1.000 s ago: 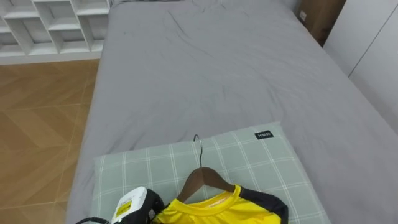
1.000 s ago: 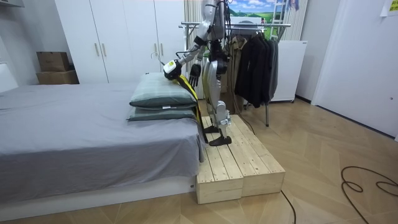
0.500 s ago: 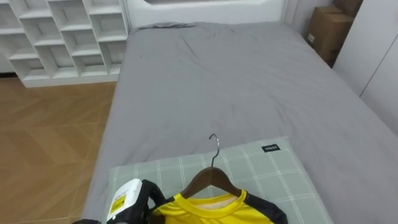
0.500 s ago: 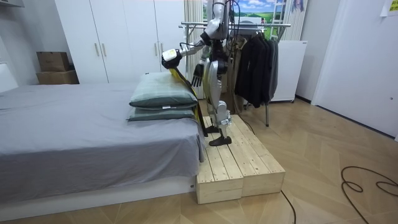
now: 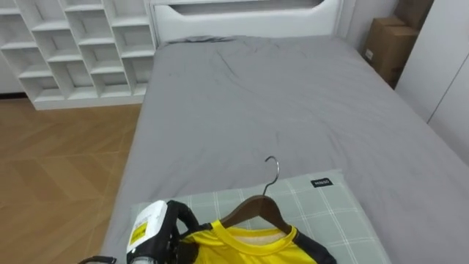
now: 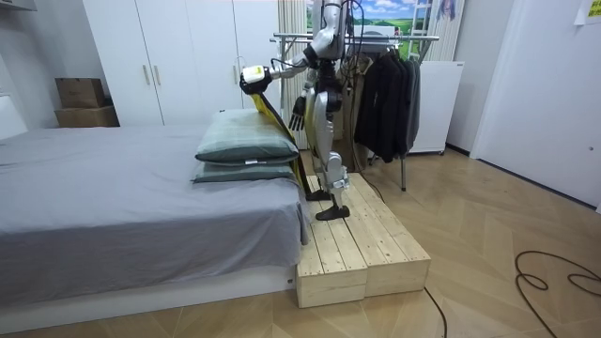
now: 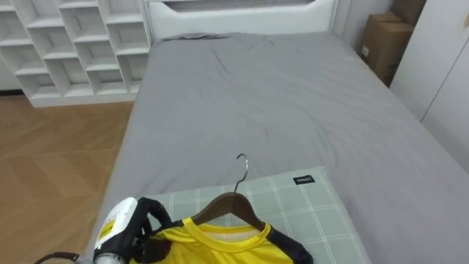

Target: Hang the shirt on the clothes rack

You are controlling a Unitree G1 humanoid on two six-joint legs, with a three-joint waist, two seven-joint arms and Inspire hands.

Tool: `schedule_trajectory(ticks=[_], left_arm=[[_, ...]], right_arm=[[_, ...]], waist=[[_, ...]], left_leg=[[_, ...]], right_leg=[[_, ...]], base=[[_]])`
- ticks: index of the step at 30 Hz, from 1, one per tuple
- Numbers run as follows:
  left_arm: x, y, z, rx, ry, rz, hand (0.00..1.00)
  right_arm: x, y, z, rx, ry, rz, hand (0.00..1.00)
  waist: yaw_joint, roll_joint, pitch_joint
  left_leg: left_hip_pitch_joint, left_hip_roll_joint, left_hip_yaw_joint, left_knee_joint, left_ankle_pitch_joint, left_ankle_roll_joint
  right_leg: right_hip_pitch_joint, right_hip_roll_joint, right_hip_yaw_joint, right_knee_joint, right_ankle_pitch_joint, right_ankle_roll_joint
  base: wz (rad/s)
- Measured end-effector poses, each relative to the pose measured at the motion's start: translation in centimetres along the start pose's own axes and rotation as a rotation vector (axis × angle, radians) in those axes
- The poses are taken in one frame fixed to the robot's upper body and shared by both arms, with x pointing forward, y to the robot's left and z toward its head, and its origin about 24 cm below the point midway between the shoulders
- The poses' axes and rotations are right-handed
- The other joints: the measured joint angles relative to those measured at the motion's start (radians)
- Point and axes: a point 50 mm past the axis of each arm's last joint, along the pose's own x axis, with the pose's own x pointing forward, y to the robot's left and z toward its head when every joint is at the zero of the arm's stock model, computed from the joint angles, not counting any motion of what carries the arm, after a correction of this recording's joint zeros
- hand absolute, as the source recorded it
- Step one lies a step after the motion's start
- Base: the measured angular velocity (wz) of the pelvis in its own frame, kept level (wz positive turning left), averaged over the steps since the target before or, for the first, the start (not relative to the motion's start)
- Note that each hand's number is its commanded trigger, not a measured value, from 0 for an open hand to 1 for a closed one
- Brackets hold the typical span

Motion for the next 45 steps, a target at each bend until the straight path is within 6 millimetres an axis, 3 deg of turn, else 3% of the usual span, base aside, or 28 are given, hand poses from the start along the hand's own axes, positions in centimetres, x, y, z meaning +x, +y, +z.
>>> schedule_trajectory(ticks=[7,21,27,30,35,38,45], left_arm=[[-0.5,0.0,-0.7,-0.043,0.04,0.009,1.0],[-0.7,0.9,-1.8,-0.059,0.088,0.046,1.0],[-0.7,1.6,-2.3,-0.045,0.095,0.063,1.0],[-0.6,2.7,-2.6,-0.051,0.099,0.1,1.0],[-0.7,4.3,-4.0,-0.028,0.131,0.15,1.0],[-0.7,4.7,-4.0,-0.015,0.123,0.16,1.0],[-0.1,5.5,-2.2,-0.017,0.039,0.196,1.0]], right_arm=[[-0.2,-0.4,-0.6,0.015,0.01,-0.018,0.0],[-0.3,-0.9,-1.1,0.031,0.017,-0.056,0.0],[-0.6,-1.9,-1.2,0.008,0.02,-0.128,0.0],[-0.9,-3.1,-0.7,-0.069,0.026,-0.189,0.0],[-2.1,-6.8,1.4,-0.26,-0.005,-0.356,0.0],[-3.2,-8.8,4.9,-0.333,-0.135,-0.512,0.0],[-5.0,-8.0,12.0,-0.406,-0.468,-0.664,0.0]], waist=[[0.004,-0.002,-0.0016],[0.003,-0.025,-0.0042],[-0.005,-0.032,-0.0043],[-0.016,-0.047,-0.0052],[-0.025,-0.066,-0.0075],[-0.02,-0.076,-0.0077],[-0.014,-0.079,-0.0085]], left_leg=[[0.015,0.002,0.016,0.001,-0.001,-0.002],[0.038,0.002,0.024,-0.003,-0.003,-0.004],[0.046,0.002,0.022,-0.02,-0.003,-0.004],[0.043,0.001,0.024,-0.016,-0.003,-0.003],[0.037,0.0,0.025,-0.016,-0.003,-0.003],[0.038,0.001,0.026,-0.009,-0.003,-0.003],[0.028,0.002,0.027,-0.001,-0.002,-0.004]], right_leg=[[0.013,0.001,0.004,0.0,-0.006,-0.001],[0.026,0.004,0.024,0.002,-0.007,0.0],[0.027,0.005,0.025,0.003,-0.007,0.0],[0.023,0.004,0.023,0.004,-0.007,0.0],[0.024,0.004,0.023,0.003,-0.008,0.001],[0.022,0.004,0.02,0.01,-0.007,0.001],[0.009,0.004,0.023,0.02,-0.007,-0.001]], base=[[-0.03],[-0.02],[0.01],[-0.03],[0.01],[0.0],[-0.01]])
